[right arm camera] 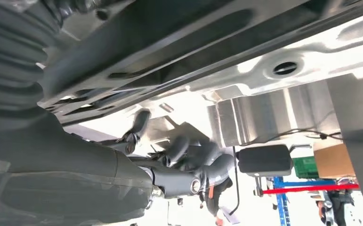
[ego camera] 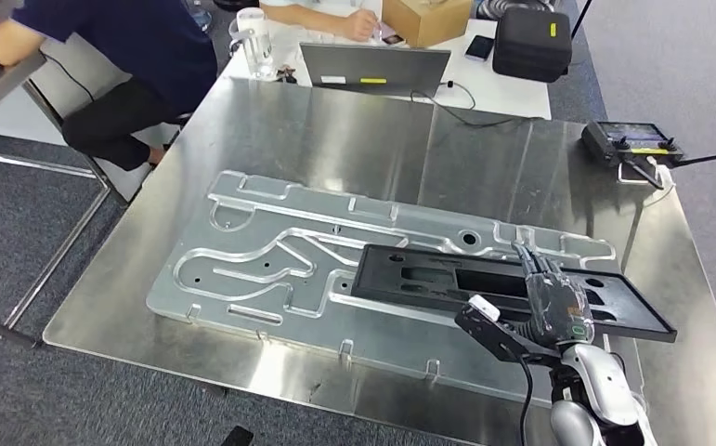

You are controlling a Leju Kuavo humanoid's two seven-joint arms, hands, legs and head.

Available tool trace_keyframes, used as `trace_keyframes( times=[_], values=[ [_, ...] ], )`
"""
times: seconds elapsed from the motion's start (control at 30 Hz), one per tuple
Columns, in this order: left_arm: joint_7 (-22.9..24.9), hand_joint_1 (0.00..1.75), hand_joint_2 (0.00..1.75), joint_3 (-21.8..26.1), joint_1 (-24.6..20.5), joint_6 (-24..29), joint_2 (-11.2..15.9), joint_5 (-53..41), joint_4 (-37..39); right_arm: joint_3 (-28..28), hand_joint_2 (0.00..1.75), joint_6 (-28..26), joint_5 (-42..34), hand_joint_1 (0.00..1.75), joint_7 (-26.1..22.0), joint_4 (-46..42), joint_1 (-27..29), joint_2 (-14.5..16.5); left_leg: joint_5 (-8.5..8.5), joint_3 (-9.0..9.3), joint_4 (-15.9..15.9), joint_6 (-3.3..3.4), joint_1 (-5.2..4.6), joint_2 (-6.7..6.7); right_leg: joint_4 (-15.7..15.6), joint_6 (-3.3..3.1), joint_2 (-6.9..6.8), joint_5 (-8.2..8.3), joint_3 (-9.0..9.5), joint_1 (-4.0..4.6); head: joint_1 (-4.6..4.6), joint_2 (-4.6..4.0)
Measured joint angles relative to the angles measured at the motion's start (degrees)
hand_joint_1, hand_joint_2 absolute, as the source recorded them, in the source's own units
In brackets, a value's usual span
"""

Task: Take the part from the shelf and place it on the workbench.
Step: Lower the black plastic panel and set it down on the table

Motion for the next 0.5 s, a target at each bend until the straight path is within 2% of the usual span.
trace_keyframes(
  times=[0.07,0.17,0.2,0.23,0.27,0.3,0.37,0.4,0.5],
  values=[
    [-0.07,0.00,0.00,0.04,-0.08,-0.17,0.01,0.04,0.00,-0.26,0.00,-0.04,-0.05,0.00,-0.01,-0.05,0.12,0.05,0.18,0.47,-0.60,0.56,0.29,0.08,2.65,0.62,-0.04,-1.78,-1.10,-0.17,0.06,-0.01],
    [-0.09,0.00,0.00,0.07,-0.23,-0.64,0.02,0.18,0.00,-0.56,0.00,-0.04,-0.07,0.00,-0.03,-0.02,0.60,0.07,0.01,0.69,-0.76,0.96,0.37,0.14,12.60,1.46,-0.10,-5.93,-6.41,-0.64,0.12,-0.01],
    [-0.06,0.00,0.00,0.08,-0.22,-0.84,0.02,0.29,0.00,-0.60,0.00,-0.04,-0.08,0.00,-0.03,-0.01,0.83,0.07,-0.08,0.75,-0.75,0.96,0.37,0.12,14.46,1.66,-0.13,-6.01,-7.66,-0.81,0.11,-0.02],
    [-0.03,0.00,0.00,0.10,-0.20,-1.01,0.02,0.40,0.00,-0.62,0.00,-0.04,-0.08,0.00,-0.03,-0.01,0.99,0.07,-0.16,0.84,-0.74,0.92,0.39,0.11,14.29,1.79,-0.17,-4.99,-7.92,-0.96,0.12,-0.01],
    [-0.02,0.00,0.00,0.13,-0.19,-1.20,0.02,0.50,0.00,-0.64,0.00,-0.04,-0.09,0.00,-0.03,-0.02,1.08,0.07,-0.22,0.99,-0.69,0.84,0.42,0.09,11.94,1.84,-0.22,-3.04,-7.04,-1.11,0.12,-0.01],
    [-0.19,0.00,0.00,0.15,-0.18,-1.50,0.02,0.66,0.00,-0.66,0.00,-0.06,-0.09,0.00,-0.04,-0.03,1.11,0.07,-0.31,1.14,-0.62,0.69,0.45,0.06,8.08,1.84,-0.26,-0.78,-5.42,-1.22,0.13,-0.01],
    [-1.01,0.00,0.00,0.23,-0.25,-2.28,0.02,0.89,0.00,-0.68,0.00,-0.08,-0.15,0.00,-0.07,-0.04,1.13,0.09,-0.37,1.16,-0.38,0.21,0.34,-0.05,1.72,1.58,-0.19,1.93,-2.63,-1.04,0.12,-0.01],
    [-1.50,0.00,0.00,0.27,-0.28,-2.69,0.03,0.98,0.00,-0.71,0.00,-0.10,-0.21,0.00,-0.08,-0.04,1.17,0.10,-0.35,1.08,-0.33,-0.09,0.28,-0.09,0.30,1.38,-0.11,2.28,-2.11,-0.88,0.11,-0.01],
    [-2.06,0.00,0.00,0.39,-0.29,-3.11,0.05,1.03,0.00,-0.75,0.00,-0.11,-0.32,0.00,-0.10,-0.07,1.31,0.12,-0.34,0.91,-0.29,-1.05,0.31,-0.10,-0.10,0.44,-0.04,2.59,-2.26,-0.67,0.06,0.00]
  ],
)
